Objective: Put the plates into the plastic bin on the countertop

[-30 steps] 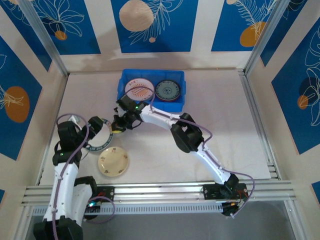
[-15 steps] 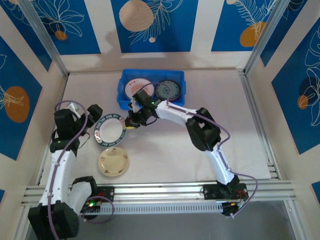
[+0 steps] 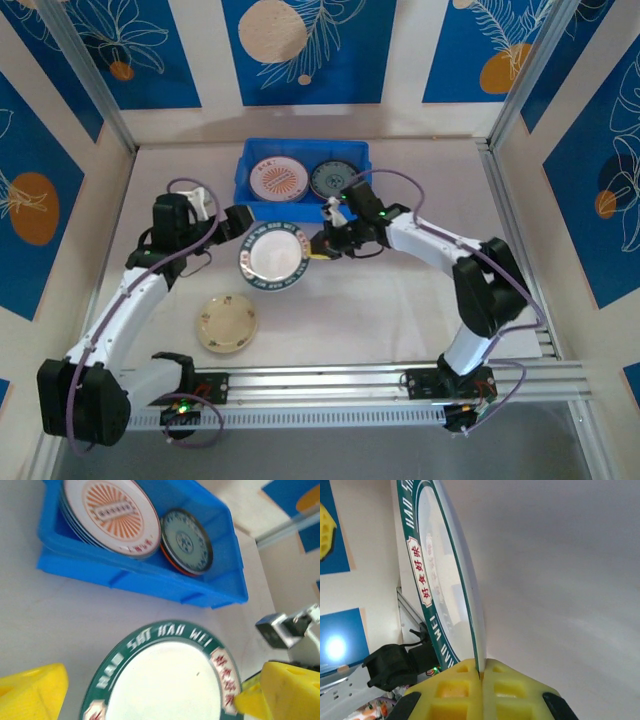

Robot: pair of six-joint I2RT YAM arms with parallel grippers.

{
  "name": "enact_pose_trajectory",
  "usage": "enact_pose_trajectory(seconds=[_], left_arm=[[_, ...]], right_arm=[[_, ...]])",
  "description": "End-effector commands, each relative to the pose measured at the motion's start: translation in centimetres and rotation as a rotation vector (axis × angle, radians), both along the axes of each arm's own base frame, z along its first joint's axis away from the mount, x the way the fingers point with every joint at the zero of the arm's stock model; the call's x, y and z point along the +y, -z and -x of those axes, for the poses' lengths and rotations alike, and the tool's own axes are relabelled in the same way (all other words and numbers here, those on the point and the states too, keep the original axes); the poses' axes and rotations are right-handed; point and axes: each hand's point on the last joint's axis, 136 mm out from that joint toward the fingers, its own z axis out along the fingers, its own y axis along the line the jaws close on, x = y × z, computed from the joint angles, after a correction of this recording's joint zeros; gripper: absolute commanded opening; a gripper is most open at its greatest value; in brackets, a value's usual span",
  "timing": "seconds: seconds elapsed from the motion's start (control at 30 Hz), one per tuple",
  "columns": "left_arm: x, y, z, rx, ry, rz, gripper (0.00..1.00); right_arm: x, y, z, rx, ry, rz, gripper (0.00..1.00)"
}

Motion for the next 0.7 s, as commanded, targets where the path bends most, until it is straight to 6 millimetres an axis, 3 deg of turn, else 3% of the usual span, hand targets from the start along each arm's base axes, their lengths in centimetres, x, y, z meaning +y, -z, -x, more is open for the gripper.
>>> enact_pose_trajectory(seconds=[0.0, 0.23, 0.47, 0.63, 0.67], left_arm=[[-1.2, 0.3, 0.2, -0.023, 0.050, -0.011, 0.97], [-3.2, 2.8, 0.9, 0.006, 0.085, 0.078, 0.88], [-6.2, 4.0, 0.3, 0.024, 0.131, 0.173, 0.77], [-7.0, 4.1, -0.2, 0.036, 0.143, 0.204, 0.64], [-7.1, 4.0, -0.3, 0.033, 0.144, 0.215, 0.57]], right_arm=[[-2.2, -1.8, 0.7, -0.026, 0.008, -0.052, 0.00], [-5.5, -3.3, 0.3, -0.021, 0.069, -0.134, 0.00], [-5.0, -5.1, 0.0, -0.028, 0.043, -0.217, 0.00], [-4.4, -6.0, 0.0, -0.028, 0.023, -0.262, 0.00], [-4.4, -6.0, 0.0, -0.028, 0.023, -0.261, 0.00]])
